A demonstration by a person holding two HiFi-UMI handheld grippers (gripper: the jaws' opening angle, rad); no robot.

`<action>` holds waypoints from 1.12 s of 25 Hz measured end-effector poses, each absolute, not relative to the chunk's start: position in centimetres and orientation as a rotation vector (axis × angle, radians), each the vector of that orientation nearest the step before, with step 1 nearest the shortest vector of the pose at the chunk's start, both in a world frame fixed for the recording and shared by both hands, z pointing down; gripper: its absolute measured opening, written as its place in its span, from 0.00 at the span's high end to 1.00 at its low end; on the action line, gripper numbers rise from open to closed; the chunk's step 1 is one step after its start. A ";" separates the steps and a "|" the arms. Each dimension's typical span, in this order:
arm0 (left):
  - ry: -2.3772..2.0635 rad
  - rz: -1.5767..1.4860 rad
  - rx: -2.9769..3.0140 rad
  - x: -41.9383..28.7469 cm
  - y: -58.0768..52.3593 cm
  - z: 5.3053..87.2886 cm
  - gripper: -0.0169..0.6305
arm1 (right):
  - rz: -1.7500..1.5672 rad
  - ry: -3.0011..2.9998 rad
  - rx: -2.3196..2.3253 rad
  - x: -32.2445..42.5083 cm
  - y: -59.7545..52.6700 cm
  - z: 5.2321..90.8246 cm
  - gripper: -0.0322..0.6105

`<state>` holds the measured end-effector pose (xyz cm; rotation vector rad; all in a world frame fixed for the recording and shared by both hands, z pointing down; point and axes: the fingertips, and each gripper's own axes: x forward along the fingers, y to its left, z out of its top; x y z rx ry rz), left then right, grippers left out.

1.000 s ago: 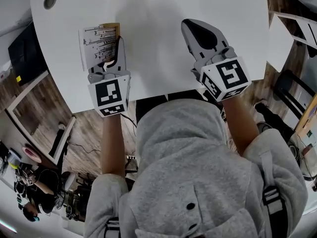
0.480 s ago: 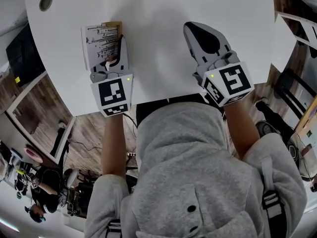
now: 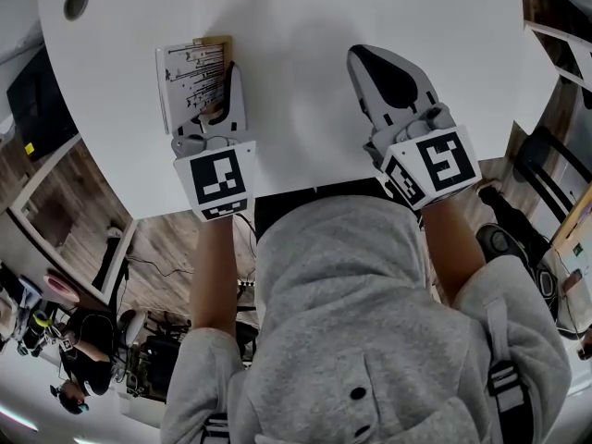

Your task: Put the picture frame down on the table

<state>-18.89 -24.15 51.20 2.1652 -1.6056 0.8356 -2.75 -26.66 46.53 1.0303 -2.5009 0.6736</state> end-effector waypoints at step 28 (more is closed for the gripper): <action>-1.592 0.820 2.198 -18.0 -23.9 52.3 0.72 | 0.670 -2.523 1.042 -2.7 -26.3 46.2 0.91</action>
